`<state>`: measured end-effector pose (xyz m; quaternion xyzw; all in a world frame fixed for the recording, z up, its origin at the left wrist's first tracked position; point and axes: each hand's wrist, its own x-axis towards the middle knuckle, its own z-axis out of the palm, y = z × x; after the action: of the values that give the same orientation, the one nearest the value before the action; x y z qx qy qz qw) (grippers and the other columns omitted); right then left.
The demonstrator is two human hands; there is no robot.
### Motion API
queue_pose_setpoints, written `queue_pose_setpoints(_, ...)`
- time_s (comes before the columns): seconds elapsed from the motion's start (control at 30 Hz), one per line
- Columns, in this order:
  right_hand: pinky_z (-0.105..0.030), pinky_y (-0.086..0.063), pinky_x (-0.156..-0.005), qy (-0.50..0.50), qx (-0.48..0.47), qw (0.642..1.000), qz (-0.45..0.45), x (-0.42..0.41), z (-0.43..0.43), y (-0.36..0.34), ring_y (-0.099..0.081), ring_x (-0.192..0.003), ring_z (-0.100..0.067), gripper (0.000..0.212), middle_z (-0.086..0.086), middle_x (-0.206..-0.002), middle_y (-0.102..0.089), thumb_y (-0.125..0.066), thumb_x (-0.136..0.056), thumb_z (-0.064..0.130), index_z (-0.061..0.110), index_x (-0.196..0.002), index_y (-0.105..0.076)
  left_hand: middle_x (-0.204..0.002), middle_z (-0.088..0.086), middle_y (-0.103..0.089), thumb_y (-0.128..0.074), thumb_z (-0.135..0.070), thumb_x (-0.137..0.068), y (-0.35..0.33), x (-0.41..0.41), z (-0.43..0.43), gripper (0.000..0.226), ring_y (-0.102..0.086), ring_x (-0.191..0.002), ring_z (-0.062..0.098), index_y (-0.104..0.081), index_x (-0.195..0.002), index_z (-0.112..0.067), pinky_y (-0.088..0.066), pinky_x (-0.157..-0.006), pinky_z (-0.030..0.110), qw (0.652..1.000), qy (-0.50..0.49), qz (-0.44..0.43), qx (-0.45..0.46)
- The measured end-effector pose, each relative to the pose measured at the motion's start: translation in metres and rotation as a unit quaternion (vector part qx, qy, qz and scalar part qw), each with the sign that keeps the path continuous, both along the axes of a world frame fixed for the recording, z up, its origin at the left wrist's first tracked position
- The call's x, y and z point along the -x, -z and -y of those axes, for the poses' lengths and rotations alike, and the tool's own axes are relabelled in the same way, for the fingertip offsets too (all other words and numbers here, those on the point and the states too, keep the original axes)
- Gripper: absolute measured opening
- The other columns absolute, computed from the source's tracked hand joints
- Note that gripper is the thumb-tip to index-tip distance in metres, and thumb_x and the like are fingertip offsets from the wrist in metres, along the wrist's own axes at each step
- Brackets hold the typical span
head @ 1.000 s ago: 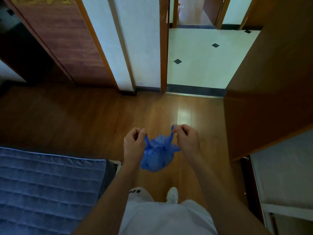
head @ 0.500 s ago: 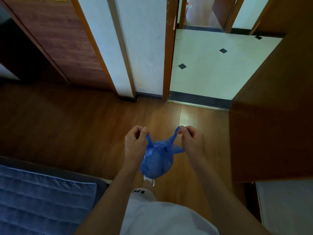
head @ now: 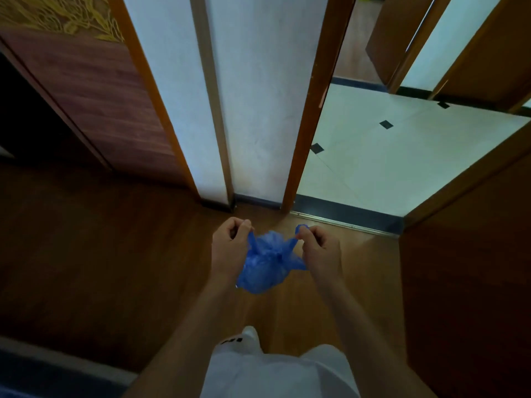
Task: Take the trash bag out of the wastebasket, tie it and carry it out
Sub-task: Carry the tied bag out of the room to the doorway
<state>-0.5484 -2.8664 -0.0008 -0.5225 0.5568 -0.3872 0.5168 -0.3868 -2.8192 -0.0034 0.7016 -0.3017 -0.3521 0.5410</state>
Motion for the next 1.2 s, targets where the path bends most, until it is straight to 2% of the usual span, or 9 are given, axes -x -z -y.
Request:
queue_pose_setpoints(0.13, -0.009, -0.044, -0.048, -0.012, 0.005, 1.0, -0.005, -0.028, 0.04, 0.005, -0.058, -0.053, 0.003, 0.026, 0.006, -0.062, -0.058, -0.056, -0.099, 0.017, -0.001, -0.084, -0.068, -0.071, 0.003, -0.058, -0.052, -0.015, -0.097, 0.001, -0.025, 0.045, 0.025, -0.055, -0.068, 0.013, -0.057, -0.073, -0.018, -0.047, -0.065, 0.025, 1.0, -0.012, 0.007, -0.011)
queue_pose_setpoints(0.33, -0.017, -0.04, -0.047, -0.013, -0.019, 1.0, 0.006, -0.049, 0.119, 0.017, -0.048, -0.051, -0.004, 0.026, 0.009, -0.052, -0.053, -0.058, -0.098, 0.021, 0.011, -0.076, -0.068, -0.058, -0.009, -0.054, -0.054, -0.017, -0.097, 0.012, -0.054, 0.116, 0.022, -0.05, -0.056, 0.005, -0.062, -0.081, -0.006, -0.042, -0.058, 0.025, 0.999, -0.012, -0.039, -0.025)
queue_pose_setpoints(0.5, -0.011, -0.039, -0.048, -0.053, -0.025, 0.998, 0.007, -0.066, 0.19, 0.023, -0.048, -0.049, 0.001, 0.025, 0.009, -0.053, -0.054, -0.057, -0.098, 0.013, 0.001, -0.079, -0.067, -0.052, -0.01, -0.051, -0.056, -0.022, -0.096, 0.021, -0.066, 0.178, 0.025, -0.046, -0.053, 0.009, -0.063, -0.073, -0.016, -0.039, -0.055, 0.031, 0.997, -0.041, -0.034, -0.056)
queue_pose_setpoints(0.7, -0.012, -0.041, -0.049, -0.113, -0.064, 0.991, -0.021, -0.082, 0.258, 0.027, -0.052, -0.053, -0.002, 0.027, -0.018, -0.069, -0.062, -0.058, -0.097, 0.019, 0.007, -0.076, -0.069, -0.058, -0.01, -0.058, -0.058, -0.023, -0.094, 0.027, -0.077, 0.238, 0.022, -0.051, -0.056, 0.007, -0.063, -0.072, -0.019, -0.043, -0.059, 0.029, 0.989, -0.054, 0.037, -0.13)
queue_pose_setpoints(0.8, -0.009, -0.041, -0.049, -0.12, -0.077, 0.989, -0.034, -0.092, 0.283, 0.03, -0.052, -0.052, 0.001, 0.027, -0.01, -0.064, -0.06, -0.057, -0.098, 0.019, 0.008, -0.076, -0.068, -0.07, -0.003, -0.064, -0.057, -0.027, -0.093, 0.031, -0.087, 0.261, 0.02, -0.059, -0.068, 0.013, -0.062, -0.075, -0.021, -0.046, -0.062, 0.03, 0.982, -0.047, 0.076, -0.164)
queue_pose_setpoints(0.87, -0.011, -0.039, -0.048, -0.12, -0.088, 0.988, -0.038, -0.098, 0.294, 0.034, -0.051, -0.051, 0.001, 0.029, -0.001, -0.06, -0.055, -0.056, -0.099, 0.022, 0.009, -0.075, -0.066, -0.07, -0.003, -0.061, -0.059, -0.027, -0.092, 0.036, -0.092, 0.273, 0.019, -0.058, -0.069, 0.014, -0.061, -0.073, -0.021, -0.042, -0.061, 0.029, 0.978, -0.054, 0.08, -0.187)
queue_pose_setpoints(0.93, -0.015, -0.039, -0.05, -0.113, -0.091, 0.989, -0.038, -0.104, 0.3, 0.038, -0.048, -0.05, 0.0, 0.029, 0.0, -0.061, -0.054, -0.056, -0.099, 0.023, 0.011, -0.074, -0.064, -0.068, -0.003, -0.06, -0.06, -0.025, -0.091, 0.042, -0.098, 0.283, 0.02, -0.057, -0.068, 0.014, -0.06, -0.072, -0.021, -0.041, -0.061, 0.028, 0.977, -0.055, 0.066, -0.193)
queue_pose_setpoints(1.07, -0.012, -0.04, -0.048, -0.068, -0.097, 0.993, -0.027, -0.118, 0.314, 0.048, -0.051, -0.055, 0.0, 0.023, 0.002, -0.066, -0.054, -0.054, -0.1, 0.02, 0.012, -0.079, -0.061, -0.078, 0.001, -0.066, -0.057, -0.026, -0.093, 0.055, -0.108, 0.297, 0.014, -0.064, -0.075, 0.016, -0.062, -0.079, -0.024, -0.049, -0.066, 0.029, 0.983, -0.055, 0.023, -0.173)
queue_pose_setpoints(1.2, -0.036, -0.052, -0.065, -0.052, -0.084, 0.994, -0.056, -0.133, 0.327, 0.069, -0.061, -0.072, -0.02, 0.02, -0.006, -0.079, -0.064, -0.055, -0.099, 0.031, 0.02, -0.086, -0.064, -0.08, -0.001, -0.068, -0.058, -0.025, -0.094, 0.068, -0.123, 0.308, 0.016, -0.066, -0.077, 0.015, -0.061, -0.078, -0.026, -0.048, -0.066, 0.025, 0.984, -0.054, 0.025, -0.168)
